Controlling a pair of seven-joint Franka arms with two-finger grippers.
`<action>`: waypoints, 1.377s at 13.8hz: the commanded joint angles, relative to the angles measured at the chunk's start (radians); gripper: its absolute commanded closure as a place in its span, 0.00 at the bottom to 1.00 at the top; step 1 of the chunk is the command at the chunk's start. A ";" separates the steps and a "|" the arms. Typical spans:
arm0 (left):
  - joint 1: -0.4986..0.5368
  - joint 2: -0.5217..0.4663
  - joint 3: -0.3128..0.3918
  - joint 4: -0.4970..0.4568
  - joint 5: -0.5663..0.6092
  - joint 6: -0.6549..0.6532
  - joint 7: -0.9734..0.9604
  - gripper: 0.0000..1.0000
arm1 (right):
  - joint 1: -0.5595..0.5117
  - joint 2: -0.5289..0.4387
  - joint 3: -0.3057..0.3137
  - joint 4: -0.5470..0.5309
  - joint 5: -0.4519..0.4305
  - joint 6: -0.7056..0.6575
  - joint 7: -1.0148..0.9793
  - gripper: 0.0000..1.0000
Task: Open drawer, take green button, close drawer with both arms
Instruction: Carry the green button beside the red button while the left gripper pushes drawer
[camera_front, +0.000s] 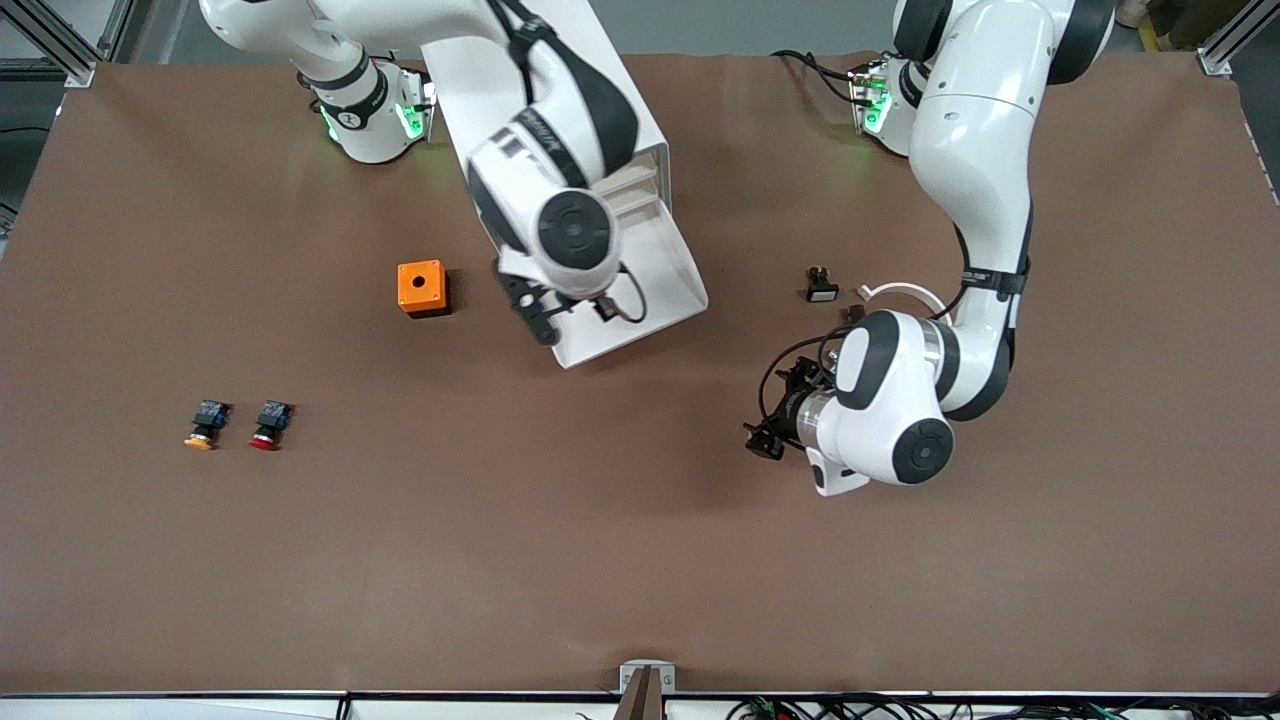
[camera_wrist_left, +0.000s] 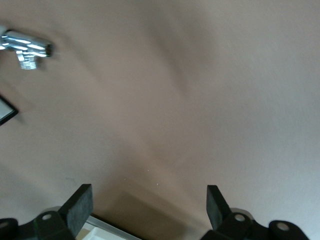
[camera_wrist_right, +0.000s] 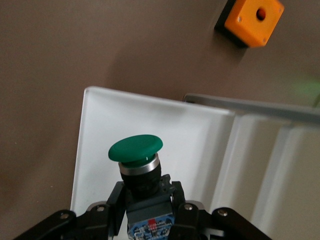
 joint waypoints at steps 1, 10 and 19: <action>-0.031 -0.013 -0.005 -0.021 0.018 0.038 0.201 0.00 | -0.126 -0.090 0.014 -0.021 -0.022 -0.105 -0.315 0.98; -0.228 -0.011 -0.011 -0.116 0.036 0.276 0.272 0.00 | -0.502 -0.145 0.016 -0.211 -0.147 0.115 -1.151 0.96; -0.367 -0.017 -0.016 -0.155 0.071 0.272 0.248 0.00 | -0.602 -0.015 0.014 -0.338 -0.214 0.451 -1.209 0.97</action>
